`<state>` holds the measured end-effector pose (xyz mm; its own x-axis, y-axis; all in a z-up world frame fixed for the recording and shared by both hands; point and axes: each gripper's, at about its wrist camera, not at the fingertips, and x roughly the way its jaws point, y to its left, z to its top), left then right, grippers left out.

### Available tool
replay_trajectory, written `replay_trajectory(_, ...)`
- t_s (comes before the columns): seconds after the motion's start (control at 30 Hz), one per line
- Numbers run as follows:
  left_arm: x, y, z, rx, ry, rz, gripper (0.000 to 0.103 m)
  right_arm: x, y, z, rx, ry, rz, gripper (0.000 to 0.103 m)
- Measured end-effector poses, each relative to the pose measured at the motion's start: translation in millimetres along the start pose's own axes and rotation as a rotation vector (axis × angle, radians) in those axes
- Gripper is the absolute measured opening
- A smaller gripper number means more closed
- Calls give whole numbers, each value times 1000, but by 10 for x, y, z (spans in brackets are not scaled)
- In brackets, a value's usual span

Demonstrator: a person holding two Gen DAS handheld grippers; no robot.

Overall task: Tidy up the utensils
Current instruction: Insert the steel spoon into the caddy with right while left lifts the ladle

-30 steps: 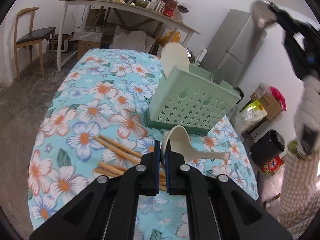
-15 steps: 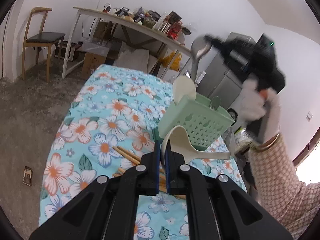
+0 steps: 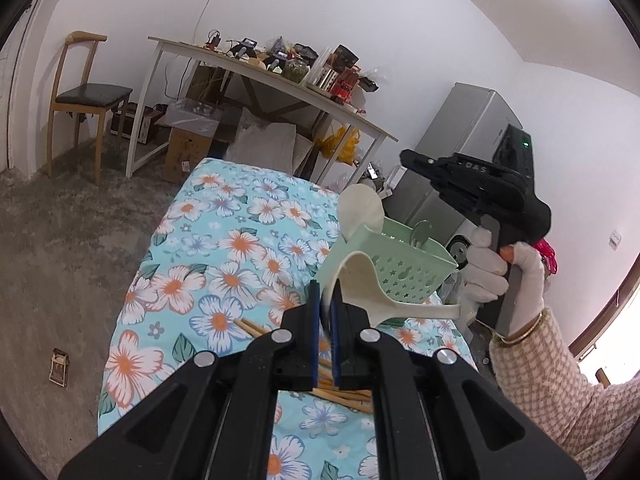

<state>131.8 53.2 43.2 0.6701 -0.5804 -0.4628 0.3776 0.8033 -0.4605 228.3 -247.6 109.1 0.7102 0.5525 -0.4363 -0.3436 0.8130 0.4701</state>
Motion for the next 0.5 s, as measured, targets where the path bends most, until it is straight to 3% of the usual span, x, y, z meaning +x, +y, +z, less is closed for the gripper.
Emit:
replay_trajectory(0.3,-61,-311,187,62,-57,-23,4,-881,-111,-175,4,-120,-33,12)
replay_trajectory(0.5,32,-806,549,199,-137,-25,4,-1461,-319,-469,34,-175,-117,12)
